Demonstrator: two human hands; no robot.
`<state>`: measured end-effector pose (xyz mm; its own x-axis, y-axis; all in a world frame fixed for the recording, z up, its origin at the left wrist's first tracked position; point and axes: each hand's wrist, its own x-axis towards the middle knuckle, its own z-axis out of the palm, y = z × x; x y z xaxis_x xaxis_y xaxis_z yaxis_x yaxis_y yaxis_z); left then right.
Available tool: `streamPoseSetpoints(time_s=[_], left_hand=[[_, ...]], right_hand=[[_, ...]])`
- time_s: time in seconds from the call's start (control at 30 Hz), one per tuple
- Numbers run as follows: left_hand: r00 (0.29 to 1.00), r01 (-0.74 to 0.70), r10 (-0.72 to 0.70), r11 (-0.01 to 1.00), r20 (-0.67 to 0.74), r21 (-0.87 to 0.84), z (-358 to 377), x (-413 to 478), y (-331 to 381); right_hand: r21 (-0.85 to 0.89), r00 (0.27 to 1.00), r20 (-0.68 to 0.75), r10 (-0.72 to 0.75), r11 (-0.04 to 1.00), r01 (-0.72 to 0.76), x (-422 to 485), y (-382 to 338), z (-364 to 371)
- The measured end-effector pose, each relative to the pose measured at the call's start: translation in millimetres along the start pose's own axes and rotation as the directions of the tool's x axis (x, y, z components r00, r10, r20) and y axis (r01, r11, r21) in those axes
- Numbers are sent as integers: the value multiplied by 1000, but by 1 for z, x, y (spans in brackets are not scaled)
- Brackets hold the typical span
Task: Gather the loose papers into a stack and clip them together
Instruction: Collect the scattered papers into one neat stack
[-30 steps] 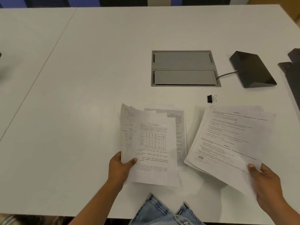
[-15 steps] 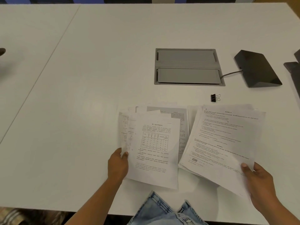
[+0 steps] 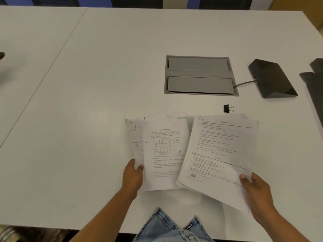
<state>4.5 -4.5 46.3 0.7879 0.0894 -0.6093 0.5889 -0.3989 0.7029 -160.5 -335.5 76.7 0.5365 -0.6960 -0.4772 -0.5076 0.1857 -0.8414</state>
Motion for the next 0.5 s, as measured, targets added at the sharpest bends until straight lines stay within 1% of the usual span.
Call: streamPoseSetpoints(time_s=[0.13, 0.3, 0.4, 0.5], left_hand=[[999, -50, 51, 997, 15, -65, 7, -4, 10], [981, -187, 189, 982, -51, 28, -23, -5, 8], [948, -271, 276, 961, -161, 51, -53, -4, 7], [897, -307, 308, 950, -317, 56, -89, 0, 10]], right_hand=[[-79, 999, 46, 9, 997, -6, -4, 8, 13], [-191, 996, 81, 25, 982, -9, -5, 24, 23], [-207, 995, 86, 42, 978, -23, -5, 27, 25], [-206, 995, 90, 43, 978, -24, -5, 24, 24]])
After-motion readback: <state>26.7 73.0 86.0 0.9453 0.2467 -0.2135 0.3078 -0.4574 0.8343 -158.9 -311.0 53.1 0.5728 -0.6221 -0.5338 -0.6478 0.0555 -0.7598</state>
